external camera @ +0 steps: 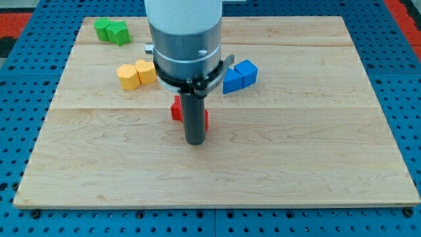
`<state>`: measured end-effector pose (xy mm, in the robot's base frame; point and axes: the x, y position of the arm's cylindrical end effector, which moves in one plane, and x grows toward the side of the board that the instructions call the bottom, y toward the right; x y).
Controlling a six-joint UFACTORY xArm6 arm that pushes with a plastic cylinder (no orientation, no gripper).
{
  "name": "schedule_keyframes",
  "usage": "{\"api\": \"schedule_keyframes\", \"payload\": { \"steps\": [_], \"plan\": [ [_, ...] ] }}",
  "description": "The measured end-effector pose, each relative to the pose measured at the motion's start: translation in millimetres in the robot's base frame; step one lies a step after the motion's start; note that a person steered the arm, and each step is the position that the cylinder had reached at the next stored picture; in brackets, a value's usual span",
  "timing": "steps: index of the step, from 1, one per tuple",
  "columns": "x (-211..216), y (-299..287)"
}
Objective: Adjust the red circle to the right of the red star
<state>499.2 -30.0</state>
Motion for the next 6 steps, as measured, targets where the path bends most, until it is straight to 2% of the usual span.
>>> {"api": "schedule_keyframes", "payload": {
  "steps": [2,3,4,5,6],
  "plan": [
    [-69.1,-5.5],
    [-37.5,16.1],
    [-52.2,49.2],
    [-94.8,49.2],
    [-96.5,42.7]
  ]
}}
